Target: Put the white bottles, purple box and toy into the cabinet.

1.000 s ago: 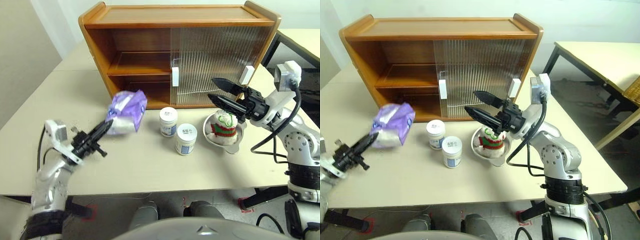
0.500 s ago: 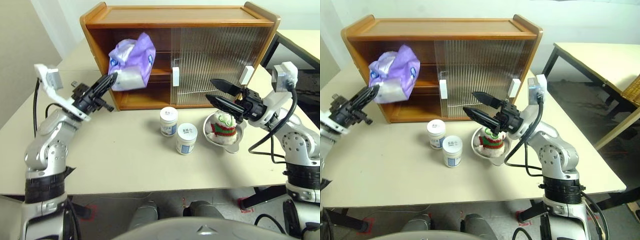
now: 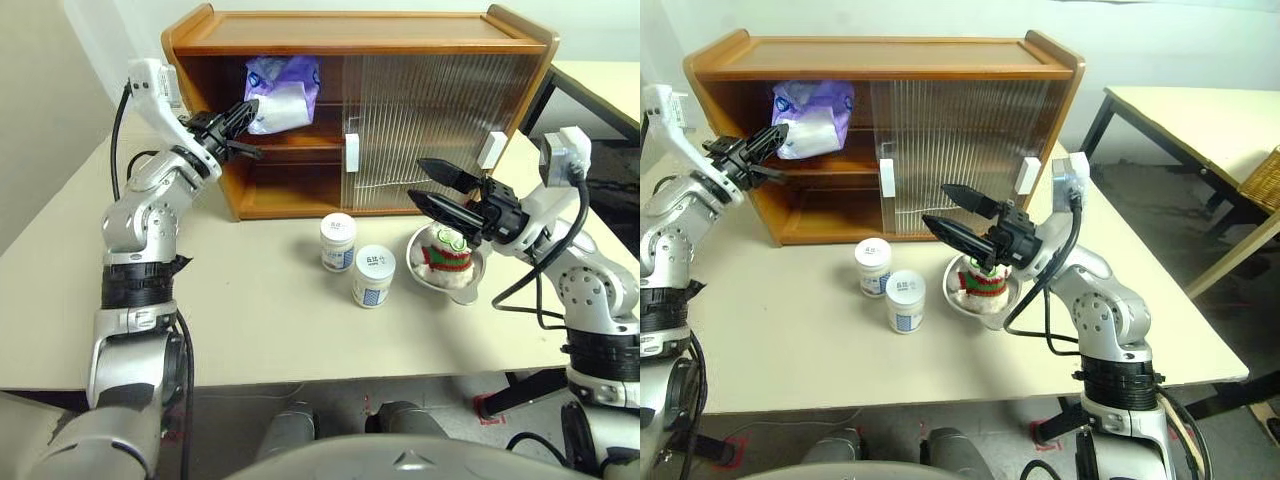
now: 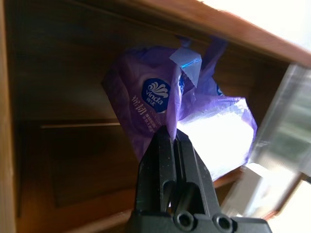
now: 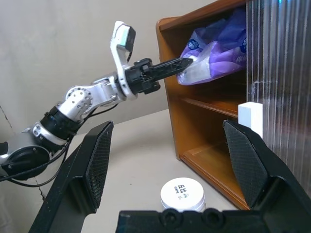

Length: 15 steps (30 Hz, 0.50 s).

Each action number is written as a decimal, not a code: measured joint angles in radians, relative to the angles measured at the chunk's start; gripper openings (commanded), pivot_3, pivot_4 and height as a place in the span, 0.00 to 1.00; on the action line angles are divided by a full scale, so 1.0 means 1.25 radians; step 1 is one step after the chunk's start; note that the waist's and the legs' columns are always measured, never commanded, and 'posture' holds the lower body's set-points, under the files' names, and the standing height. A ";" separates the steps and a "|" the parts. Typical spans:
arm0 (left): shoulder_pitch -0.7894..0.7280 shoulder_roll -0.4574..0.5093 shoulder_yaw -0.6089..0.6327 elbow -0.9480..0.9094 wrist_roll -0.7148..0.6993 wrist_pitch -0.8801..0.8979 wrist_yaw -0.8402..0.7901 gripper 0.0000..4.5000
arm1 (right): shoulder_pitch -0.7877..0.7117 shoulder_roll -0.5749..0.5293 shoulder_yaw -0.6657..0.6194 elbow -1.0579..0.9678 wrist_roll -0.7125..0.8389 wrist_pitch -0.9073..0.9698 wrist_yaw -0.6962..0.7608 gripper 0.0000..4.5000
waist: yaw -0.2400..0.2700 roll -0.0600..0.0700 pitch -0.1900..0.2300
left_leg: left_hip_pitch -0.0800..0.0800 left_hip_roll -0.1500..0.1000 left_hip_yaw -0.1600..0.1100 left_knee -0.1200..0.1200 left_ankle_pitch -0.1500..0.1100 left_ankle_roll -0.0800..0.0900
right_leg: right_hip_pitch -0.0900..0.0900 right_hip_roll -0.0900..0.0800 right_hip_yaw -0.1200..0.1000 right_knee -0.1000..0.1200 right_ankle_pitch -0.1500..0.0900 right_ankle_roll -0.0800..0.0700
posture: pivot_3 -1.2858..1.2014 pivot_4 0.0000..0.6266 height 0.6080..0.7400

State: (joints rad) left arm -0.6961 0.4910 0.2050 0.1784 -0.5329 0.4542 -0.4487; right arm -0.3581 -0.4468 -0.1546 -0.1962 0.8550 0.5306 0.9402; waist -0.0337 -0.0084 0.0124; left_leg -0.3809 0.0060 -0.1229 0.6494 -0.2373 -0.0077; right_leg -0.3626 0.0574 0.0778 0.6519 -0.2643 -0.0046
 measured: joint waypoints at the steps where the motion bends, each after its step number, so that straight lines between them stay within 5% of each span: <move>1: -0.006 -0.001 -0.003 0.016 0.010 -0.006 -0.001 0.00 | 0.003 0.000 0.000 -0.001 0.000 0.000 -0.002 1.00 | -0.001 0.000 0.000 | 0.000 0.000 0.000 0.000 0.000 0.000 | 0.000 0.000 0.000 0.000 0.000 0.000 | 0.47 0.02 1.00; 9: -0.024 -0.002 -0.025 0.096 0.072 -0.040 -0.055 0.00 | 0.010 0.000 -0.001 -0.009 0.000 -0.001 -0.011 1.00 | -0.002 0.000 0.000 | 0.000 -0.001 0.000 0.000 -0.001 0.001 | 0.000 0.000 0.001 -0.001 0.001 0.002 | 0.46 0.02 1.00; 15: -0.030 -0.004 -0.026 0.109 0.088 -0.061 -0.084 0.37 | 0.010 -0.001 -0.001 -0.009 0.000 -0.002 -0.011 1.00 | -0.004 0.000 0.000 | -0.001 -0.001 0.000 0.004 -0.001 0.002 | 0.001 0.000 0.001 -0.001 0.000 0.000 | 0.47 0.01 1.00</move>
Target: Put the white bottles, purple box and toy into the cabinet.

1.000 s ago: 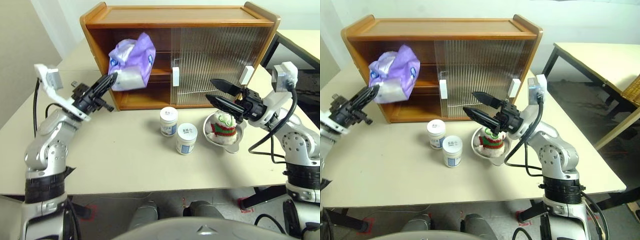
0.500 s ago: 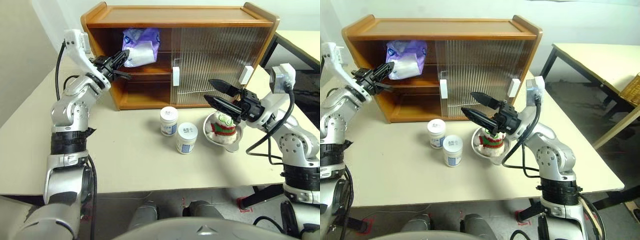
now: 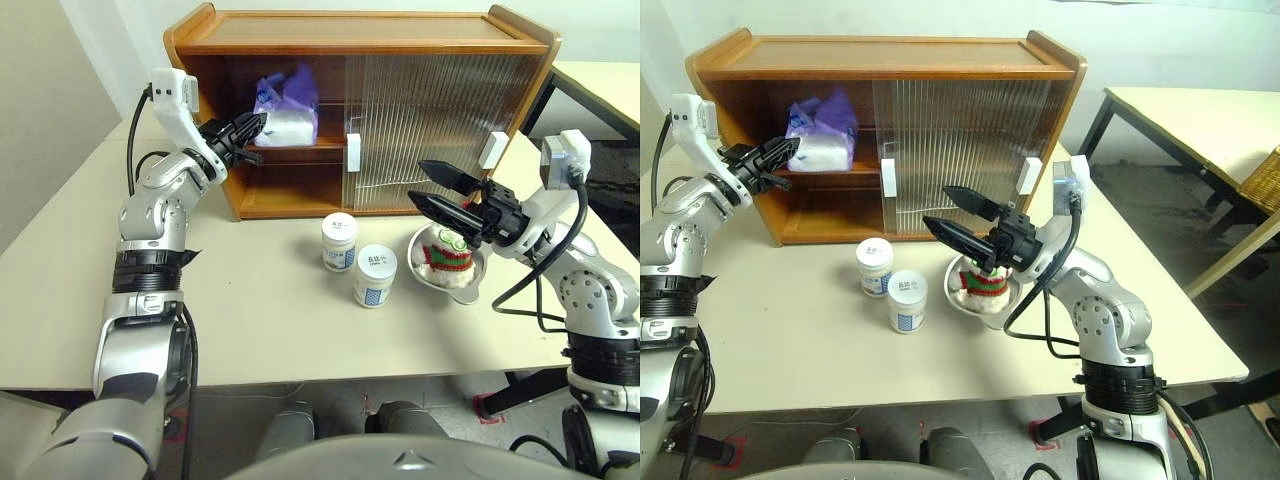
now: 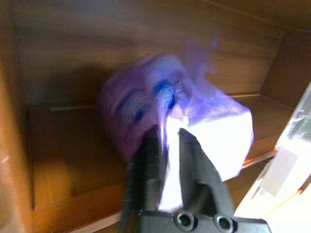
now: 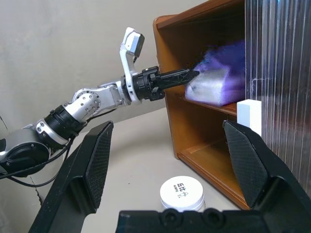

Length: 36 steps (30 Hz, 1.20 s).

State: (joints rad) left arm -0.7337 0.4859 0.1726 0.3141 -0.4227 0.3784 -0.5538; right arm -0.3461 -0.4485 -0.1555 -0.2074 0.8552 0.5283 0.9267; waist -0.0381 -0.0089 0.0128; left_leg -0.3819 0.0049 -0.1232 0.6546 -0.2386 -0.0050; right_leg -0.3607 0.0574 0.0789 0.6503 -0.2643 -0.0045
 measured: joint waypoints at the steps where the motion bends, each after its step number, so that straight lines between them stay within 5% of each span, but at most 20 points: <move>1: 0.000 -0.001 0.001 -0.002 0.000 -0.007 -0.004 0.46 | 0.000 -0.001 0.000 0.000 0.000 0.000 0.000 1.00 | -0.001 0.000 0.000 | 0.000 0.000 0.000 0.001 0.000 0.000 | 0.000 0.000 0.000 0.000 0.000 0.000 | 0.47 0.01 1.00; 8: 0.014 -0.021 0.014 -0.041 -0.003 -0.050 -0.006 0.99 | 0.000 -0.002 0.000 0.000 0.000 0.000 0.001 1.00 | -0.004 0.000 0.000 | 0.000 -0.001 0.000 0.003 -0.001 0.001 | 0.001 0.000 0.001 0.000 0.000 0.000 | 0.47 0.00 1.00; 18: 0.113 -0.045 0.051 -0.217 -0.068 -0.034 -0.012 1.00 | -0.007 -0.004 0.001 0.008 0.000 0.000 0.010 1.00 | -0.004 0.000 0.000 | 0.000 -0.007 0.003 0.004 -0.001 0.002 | 0.002 0.003 0.001 0.000 0.000 0.000 | 0.47 0.00 1.00; 22: 0.168 -0.031 0.016 -0.253 -0.072 0.015 -0.049 0.79 | -0.009 -0.005 0.001 0.013 0.000 0.000 0.015 1.00 | -0.002 0.000 0.000 | 0.001 -0.005 0.001 0.004 -0.001 0.002 | 0.002 0.001 0.001 0.000 0.000 -0.001 | 0.47 0.00 1.00; 32: 0.135 -0.039 -0.056 -0.163 -0.002 0.019 -0.050 0.01 | -0.011 -0.006 0.000 0.011 0.000 0.000 0.014 1.00 | -0.001 0.000 0.000 | 0.000 -0.001 0.001 0.005 0.000 0.002 | 0.002 0.000 0.003 0.000 0.002 -0.001 | 0.46 0.00 1.00; 36: 0.063 -0.047 -0.065 -0.070 0.042 -0.015 -0.041 0.01 | -0.004 -0.007 -0.001 0.004 0.000 0.000 0.007 1.00 | -0.004 0.000 0.000 | 0.000 -0.001 0.002 0.005 -0.001 0.003 | 0.001 0.000 0.005 0.000 0.002 -0.001 | 0.46 0.00 1.00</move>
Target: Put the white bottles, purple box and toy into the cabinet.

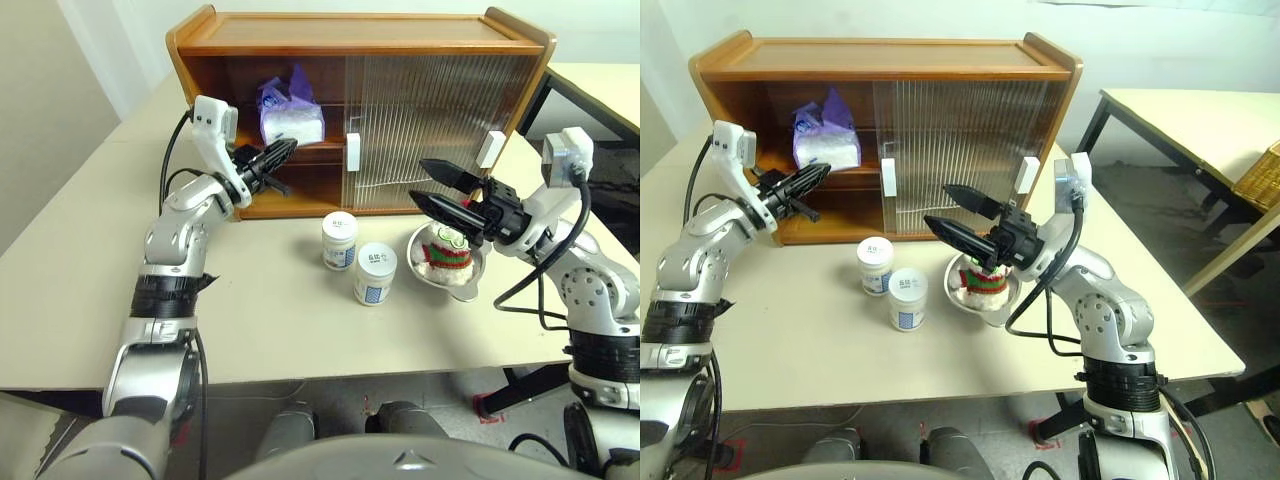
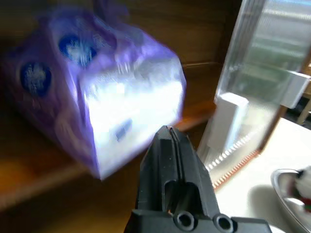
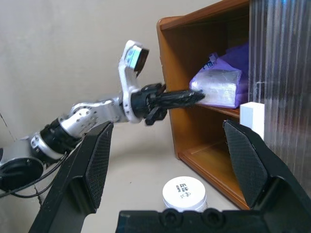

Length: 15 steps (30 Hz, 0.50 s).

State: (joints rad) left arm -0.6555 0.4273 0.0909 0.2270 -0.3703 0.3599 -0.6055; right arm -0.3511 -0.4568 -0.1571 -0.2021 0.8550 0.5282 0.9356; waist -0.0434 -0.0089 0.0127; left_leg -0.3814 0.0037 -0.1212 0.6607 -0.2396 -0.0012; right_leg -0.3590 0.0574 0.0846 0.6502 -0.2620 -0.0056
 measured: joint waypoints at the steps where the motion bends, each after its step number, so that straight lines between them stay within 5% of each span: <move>1: -0.007 -0.002 0.000 0.016 0.008 -0.010 0.000 0.01 | 0.001 0.000 0.000 -0.001 0.000 0.000 0.000 1.00 | -0.001 0.000 0.000 | 0.000 0.000 0.000 0.000 0.000 0.000 | 0.000 0.000 0.001 0.000 0.000 0.000 | 0.46 0.00 1.00; 15: -0.089 -0.025 0.006 0.259 0.099 -0.179 0.038 0.01 | 0.007 0.002 -0.002 -0.014 -0.001 -0.011 -0.014 1.00 | -0.015 0.000 0.000 | 0.001 -0.002 0.007 0.001 0.001 0.005 | -0.001 0.000 0.010 -0.001 0.003 0.007 | 0.46 0.00 1.00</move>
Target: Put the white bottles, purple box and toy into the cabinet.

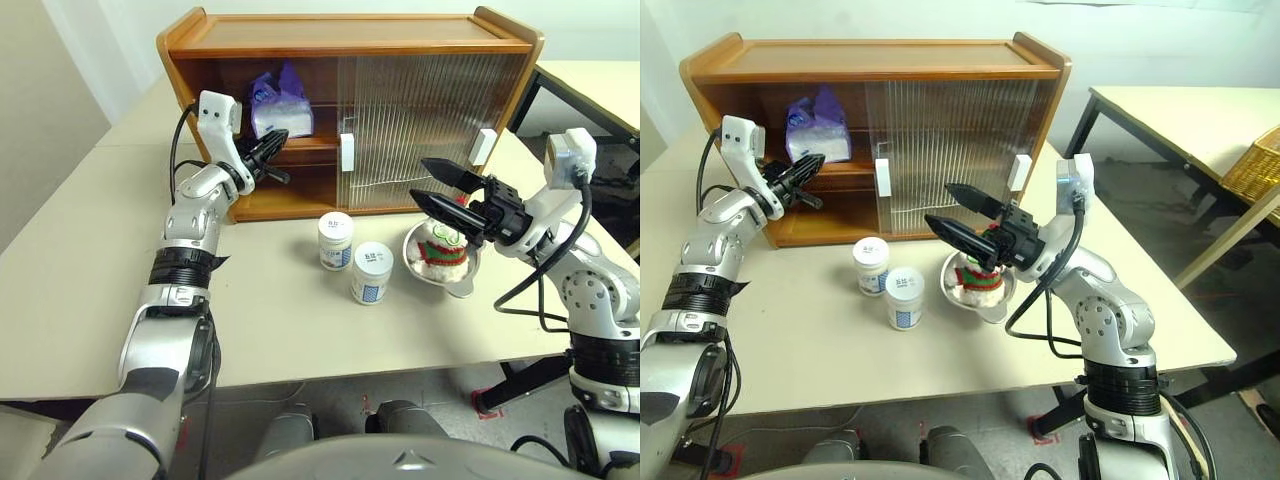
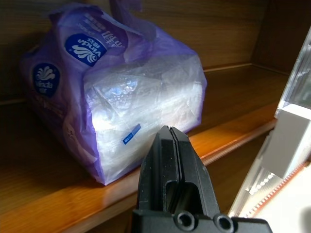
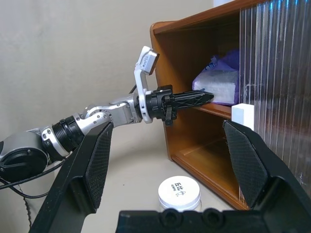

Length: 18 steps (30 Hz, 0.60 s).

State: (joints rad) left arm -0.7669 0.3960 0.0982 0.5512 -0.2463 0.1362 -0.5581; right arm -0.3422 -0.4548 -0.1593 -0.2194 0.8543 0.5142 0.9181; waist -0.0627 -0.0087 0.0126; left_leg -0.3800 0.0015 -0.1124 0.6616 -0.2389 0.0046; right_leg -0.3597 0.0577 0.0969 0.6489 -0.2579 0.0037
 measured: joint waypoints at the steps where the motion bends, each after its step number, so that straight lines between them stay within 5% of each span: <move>1: 0.000 0.000 0.000 0.002 0.001 -0.004 0.001 0.01 | 0.000 0.000 0.000 0.000 0.000 0.000 0.000 1.00 | -0.001 0.000 0.000 | 0.000 0.000 0.001 0.000 0.000 0.000 | 0.000 0.000 0.000 0.000 0.000 0.000 | 0.46 0.00 1.00; 10: 0.010 -0.005 0.001 -0.033 -0.003 0.013 -0.005 0.01 | 0.002 0.000 0.000 -0.001 0.000 0.000 -0.002 1.00 | -0.003 0.000 0.000 | -0.001 0.000 0.006 0.000 0.000 0.003 | -0.001 -0.001 0.002 0.000 0.000 0.000 | 0.46 0.00 1.00; 16: 0.127 0.011 0.008 -0.311 -0.114 0.151 -0.069 0.01 | 0.005 -0.003 0.002 -0.003 0.000 0.000 -0.002 1.00 | -0.008 0.000 0.000 | -0.001 -0.007 0.010 0.000 -0.002 0.005 | -0.002 0.001 0.002 -0.001 -0.002 0.002 | 0.46 0.01 1.00; 18: 0.172 0.032 0.020 -0.397 -0.155 0.211 -0.081 0.10 | 0.008 -0.007 0.002 -0.003 0.000 0.001 -0.002 1.00 | -0.011 0.000 0.000 | -0.001 -0.007 0.010 -0.001 -0.002 0.005 | -0.002 0.001 0.003 -0.001 -0.002 0.001 | 0.46 0.01 1.00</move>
State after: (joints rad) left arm -0.5515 0.4357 0.1227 0.0555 -0.4403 0.3996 -0.6598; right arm -0.3325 -0.4635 -0.1573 -0.2234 0.8544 0.5153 0.9158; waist -0.0767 -0.0087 0.0126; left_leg -0.3813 -0.0073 -0.0995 0.6609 -0.2419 0.0111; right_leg -0.3618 0.0589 0.1004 0.6479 -0.2607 0.0055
